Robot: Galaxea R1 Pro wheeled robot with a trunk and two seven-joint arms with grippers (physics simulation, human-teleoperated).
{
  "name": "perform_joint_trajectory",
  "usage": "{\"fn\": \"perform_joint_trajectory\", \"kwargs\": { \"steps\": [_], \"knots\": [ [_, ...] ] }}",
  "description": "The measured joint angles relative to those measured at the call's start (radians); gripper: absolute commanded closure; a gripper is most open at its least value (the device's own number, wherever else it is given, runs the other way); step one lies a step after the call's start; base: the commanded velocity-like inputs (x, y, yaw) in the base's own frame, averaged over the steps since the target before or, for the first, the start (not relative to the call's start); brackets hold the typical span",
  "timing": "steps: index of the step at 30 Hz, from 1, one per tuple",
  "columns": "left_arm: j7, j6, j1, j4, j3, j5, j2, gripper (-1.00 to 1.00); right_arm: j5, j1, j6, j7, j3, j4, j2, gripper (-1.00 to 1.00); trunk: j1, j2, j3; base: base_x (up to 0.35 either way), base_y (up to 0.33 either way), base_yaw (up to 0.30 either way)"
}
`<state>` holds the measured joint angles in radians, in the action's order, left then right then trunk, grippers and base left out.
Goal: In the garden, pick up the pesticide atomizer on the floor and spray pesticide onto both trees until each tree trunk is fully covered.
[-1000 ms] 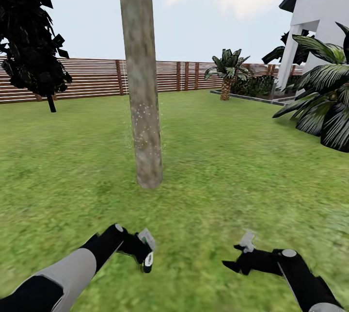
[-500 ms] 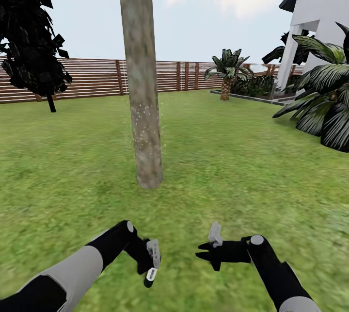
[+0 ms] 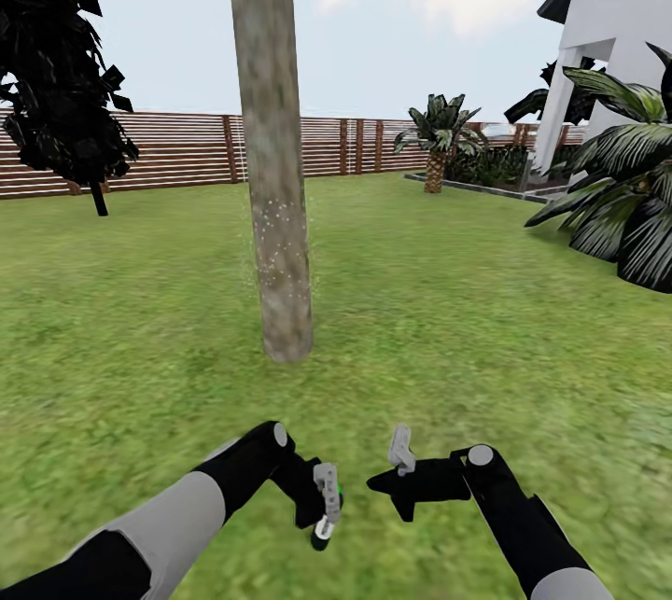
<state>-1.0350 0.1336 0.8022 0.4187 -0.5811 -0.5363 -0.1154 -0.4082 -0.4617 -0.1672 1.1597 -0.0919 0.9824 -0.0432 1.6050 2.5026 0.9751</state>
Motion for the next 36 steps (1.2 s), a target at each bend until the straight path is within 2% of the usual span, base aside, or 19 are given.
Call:
{"fn": "perform_joint_trajectory", "kwargs": {
  "steps": [3,8,13,20,24,36],
  "knots": [
    [-0.001,0.000,0.000,0.000,0.000,0.000,-0.022,1.00,0.000,0.000,0.000,0.000,0.000,0.001,-0.001,1.00,0.000,0.000,0.000,0.000,0.000,0.000],
    [-0.001,-0.001,0.000,0.016,0.000,0.001,-0.038,1.00,0.000,0.000,0.000,0.000,0.000,0.001,-0.001,1.00,0.000,0.000,0.000,0.000,0.000,0.000],
    [-0.049,-0.001,0.000,0.062,0.000,0.002,-0.040,1.00,0.000,0.000,0.000,0.000,0.000,0.001,-0.001,1.00,0.000,0.000,0.000,0.000,0.000,0.000],
    [-0.063,-0.001,0.000,0.084,0.000,0.001,-0.040,1.00,-0.001,0.000,0.000,0.000,0.000,0.001,-0.001,1.00,0.000,0.000,0.000,0.000,0.000,0.000],
    [-0.098,-0.001,0.000,0.106,0.000,0.001,-0.040,1.00,-0.001,0.000,0.000,0.000,0.000,0.002,-0.001,1.00,0.000,0.000,0.000,0.000,0.000,0.000],
    [-0.102,-0.001,0.000,0.108,0.000,0.001,-0.038,1.00,0.000,0.000,0.000,0.000,0.000,0.015,-0.001,1.00,0.000,0.000,0.000,0.000,0.000,0.000]
  ]
}}
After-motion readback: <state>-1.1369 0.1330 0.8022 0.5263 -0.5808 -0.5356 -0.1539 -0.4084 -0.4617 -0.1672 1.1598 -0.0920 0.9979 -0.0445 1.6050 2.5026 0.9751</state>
